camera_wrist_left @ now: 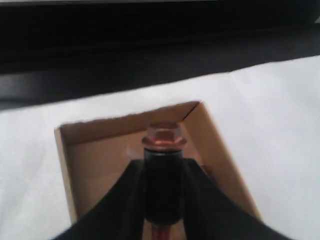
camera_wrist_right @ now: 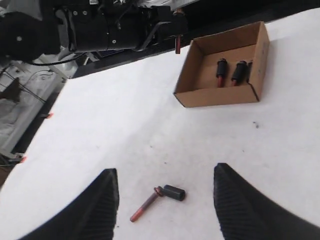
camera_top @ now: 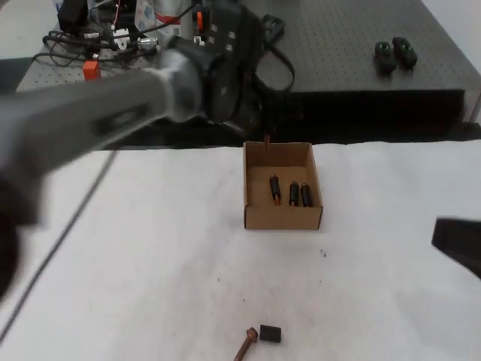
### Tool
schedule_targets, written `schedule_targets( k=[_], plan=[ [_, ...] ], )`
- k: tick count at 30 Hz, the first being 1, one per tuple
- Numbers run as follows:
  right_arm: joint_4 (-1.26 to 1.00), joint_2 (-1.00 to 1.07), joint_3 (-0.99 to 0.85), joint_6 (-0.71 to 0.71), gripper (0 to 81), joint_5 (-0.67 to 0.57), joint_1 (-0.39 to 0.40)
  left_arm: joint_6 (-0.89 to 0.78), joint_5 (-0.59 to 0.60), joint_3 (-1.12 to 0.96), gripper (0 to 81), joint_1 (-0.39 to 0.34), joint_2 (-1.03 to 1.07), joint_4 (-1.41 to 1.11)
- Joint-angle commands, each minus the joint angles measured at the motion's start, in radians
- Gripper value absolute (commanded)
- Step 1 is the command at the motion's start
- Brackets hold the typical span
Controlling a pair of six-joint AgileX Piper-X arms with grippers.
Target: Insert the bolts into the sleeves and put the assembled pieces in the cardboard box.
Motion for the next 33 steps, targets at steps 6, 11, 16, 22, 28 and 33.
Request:
schedule_targets(
  k=[6, 11, 16, 22, 28, 33],
  plan=[
    [0.004, -0.005, 0.000, -0.019, 41.9, 0.065, -0.003, 0.010, 0.033, -0.290, 0.5, 0.008, 0.251, 0.231],
    [-0.001, -0.005, 0.000, -0.019, 41.9, 0.067, -0.003, -0.002, 0.035, -0.290, 0.5, 0.005, 0.259, 0.250],
    [-0.029, -0.005, 0.000, -0.017, 41.9, 0.087, -0.003, -0.036, 0.035, -0.290, 0.5, 0.005, 0.259, 0.299],
    [-0.041, -0.005, 0.000, -0.011, 41.9, 0.087, -0.003, -0.064, 0.035, -0.290, 4.4, 0.005, 0.259, 0.315],
    [-0.038, 0.009, 0.000, -0.029, 41.9, 0.078, -0.001, -0.081, 0.051, -0.290, 20.6, 0.005, 0.259, 0.316],
    [-0.031, 0.115, 0.000, -0.117, 41.9, 0.026, 0.013, -0.107, 0.121, -0.290, 20.6, 0.005, 0.241, 0.316]
  ],
)
